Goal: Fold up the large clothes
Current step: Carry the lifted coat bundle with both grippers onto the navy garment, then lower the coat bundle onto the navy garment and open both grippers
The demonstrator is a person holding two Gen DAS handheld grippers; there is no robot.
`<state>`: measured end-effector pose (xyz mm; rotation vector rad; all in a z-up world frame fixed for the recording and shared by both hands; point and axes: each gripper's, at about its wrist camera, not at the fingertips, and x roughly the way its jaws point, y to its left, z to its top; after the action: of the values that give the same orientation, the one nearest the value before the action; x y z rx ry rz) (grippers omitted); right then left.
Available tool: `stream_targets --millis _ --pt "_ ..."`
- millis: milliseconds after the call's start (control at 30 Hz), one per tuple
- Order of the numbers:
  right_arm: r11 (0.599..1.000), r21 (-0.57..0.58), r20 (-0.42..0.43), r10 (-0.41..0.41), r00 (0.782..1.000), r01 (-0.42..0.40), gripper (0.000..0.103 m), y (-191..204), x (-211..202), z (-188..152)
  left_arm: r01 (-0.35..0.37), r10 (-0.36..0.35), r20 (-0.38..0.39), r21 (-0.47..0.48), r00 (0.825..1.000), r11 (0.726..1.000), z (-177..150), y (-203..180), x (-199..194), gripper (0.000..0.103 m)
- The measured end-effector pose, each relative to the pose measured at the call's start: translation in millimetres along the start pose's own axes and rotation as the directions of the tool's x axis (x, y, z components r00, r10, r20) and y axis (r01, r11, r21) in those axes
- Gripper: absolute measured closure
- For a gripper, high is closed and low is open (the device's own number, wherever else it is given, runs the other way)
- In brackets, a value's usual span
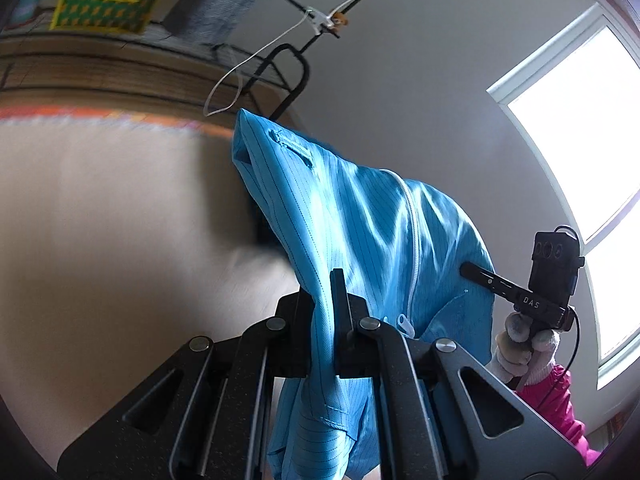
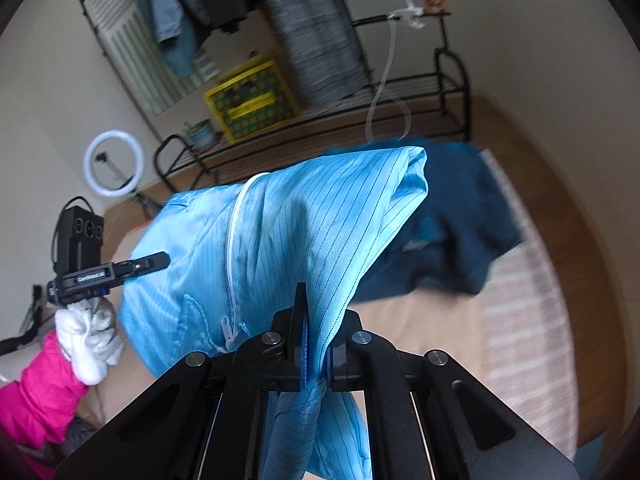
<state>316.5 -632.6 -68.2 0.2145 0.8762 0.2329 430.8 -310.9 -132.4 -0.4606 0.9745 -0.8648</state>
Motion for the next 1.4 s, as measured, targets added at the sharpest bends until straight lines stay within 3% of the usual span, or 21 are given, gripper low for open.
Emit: stream_targets --millis 267,500,867,967,1033,1100,1167,1400 --pt "0.993 -0.051 0.069 -0.101 0.992 0.105 0.098 -54.3 2.1 67.7 0.012 -0.015 0.059 0.056 0.998 0.998 68.5 -30.0 71.1 0.099" --pt "0.967 -0.101 0.105 -0.222 0.969 0.232 0.098 -87.9 26.9 116.8 -0.016 0.01 0.11 0.055 0.994 0.998 115.8 -36.5 132.8 0.099" --pt "0.957 -0.096 0.099 -0.265 0.959 0.274 0.098 -123.2 77.4 141.7 -0.102 0.096 0.107 0.059 0.99 0.993 116.6 -18.6 171.3 0.099" --pt "0.926 -0.131 0.07 -0.348 0.935 0.355 0.088 -124.9 91.2 144.2 -0.15 0.142 0.094 0.089 0.985 0.985 114.7 -19.5 174.3 0.098" --pt "0.896 -0.145 0.051 -0.416 0.908 0.419 0.072 -126.8 95.7 143.2 -0.198 0.19 0.083 0.1 0.978 0.975 115.5 -20.6 175.8 0.094" --pt "0.879 -0.159 0.047 -0.449 0.893 0.45 0.059 -127.1 94.0 141.6 -0.222 0.213 0.092 0.093 0.973 0.971 114.5 -21.8 172.2 0.069" --pt "0.87 -0.166 0.055 -0.462 0.885 0.464 0.059 -126.6 87.8 138.3 -0.235 0.223 0.132 0.088 0.966 0.968 112.8 -24.7 162.4 0.055" --pt "0.889 -0.135 0.087 -0.429 0.899 0.437 0.059 -117.2 60.5 131.5 -0.242 0.224 0.15 0.117 0.963 0.963 110.2 -42.6 137.2 0.054"
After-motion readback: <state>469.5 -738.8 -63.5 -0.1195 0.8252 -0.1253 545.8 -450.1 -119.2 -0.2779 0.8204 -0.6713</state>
